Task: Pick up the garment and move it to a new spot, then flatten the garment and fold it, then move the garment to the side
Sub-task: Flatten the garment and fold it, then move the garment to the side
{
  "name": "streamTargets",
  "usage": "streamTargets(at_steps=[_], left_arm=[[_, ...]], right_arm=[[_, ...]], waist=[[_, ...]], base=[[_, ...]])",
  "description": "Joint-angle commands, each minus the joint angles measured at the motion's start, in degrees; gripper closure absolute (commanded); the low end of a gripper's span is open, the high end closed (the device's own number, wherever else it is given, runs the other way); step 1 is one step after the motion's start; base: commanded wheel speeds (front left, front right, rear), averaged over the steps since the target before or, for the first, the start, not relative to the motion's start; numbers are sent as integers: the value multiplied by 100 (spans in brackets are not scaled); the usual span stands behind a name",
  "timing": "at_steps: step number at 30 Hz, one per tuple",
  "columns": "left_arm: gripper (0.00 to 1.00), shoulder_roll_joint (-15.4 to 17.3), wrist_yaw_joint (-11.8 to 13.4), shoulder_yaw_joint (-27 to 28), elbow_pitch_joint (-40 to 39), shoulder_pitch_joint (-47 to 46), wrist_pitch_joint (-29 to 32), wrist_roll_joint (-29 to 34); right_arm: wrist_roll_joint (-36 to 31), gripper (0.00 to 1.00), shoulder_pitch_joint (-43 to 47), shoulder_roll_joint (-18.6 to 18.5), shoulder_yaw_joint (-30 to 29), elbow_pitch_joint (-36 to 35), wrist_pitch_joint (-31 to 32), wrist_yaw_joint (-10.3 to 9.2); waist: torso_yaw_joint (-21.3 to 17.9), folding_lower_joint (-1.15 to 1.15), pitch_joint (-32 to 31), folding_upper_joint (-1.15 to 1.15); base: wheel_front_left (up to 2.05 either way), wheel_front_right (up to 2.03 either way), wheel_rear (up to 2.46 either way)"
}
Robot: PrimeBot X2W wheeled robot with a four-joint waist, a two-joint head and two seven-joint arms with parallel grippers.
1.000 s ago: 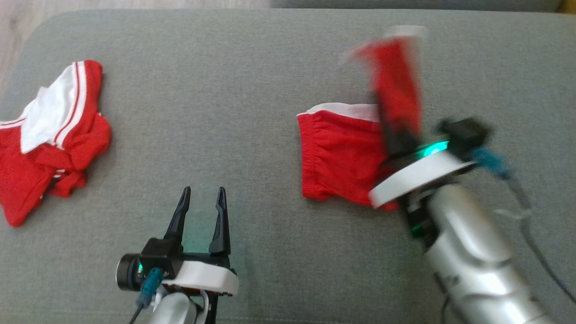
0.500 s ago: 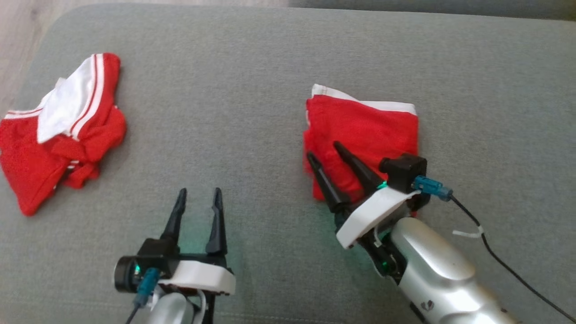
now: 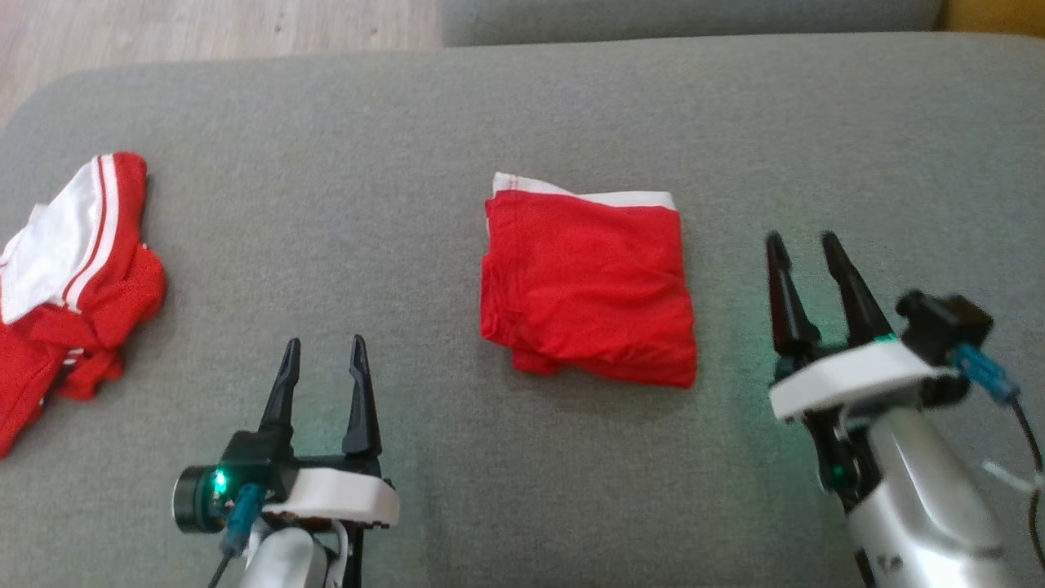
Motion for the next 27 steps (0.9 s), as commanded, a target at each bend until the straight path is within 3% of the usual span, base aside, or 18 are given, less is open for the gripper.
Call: streamTargets(at_steps=[1,7,12,27], left_arm=[[0,43,-27,213,-125,-33,-30,136],[0,43,-84,296,-17,185,-30,328],[0,43,-72,298,-65,500,-30,344],[0,43,-87,244,-263,729,-30,273]], right_arm=[[-230,0,78,115,-56,-228,-62,-4],[-1040,0,597,331,-688,-317,-63,-4],[-1250,0,1020,430,-952,-263,-63,-4],[-975,0,1114,450,-594,-65,-63,-4]], waist=[[-65,0,-75,0],[-131,0,-312,0],[-128,0,-519,0],[-100,0,-513,0]], base=[[0,0,0],[0,0,0],[0,0,0],[0,0,0]])
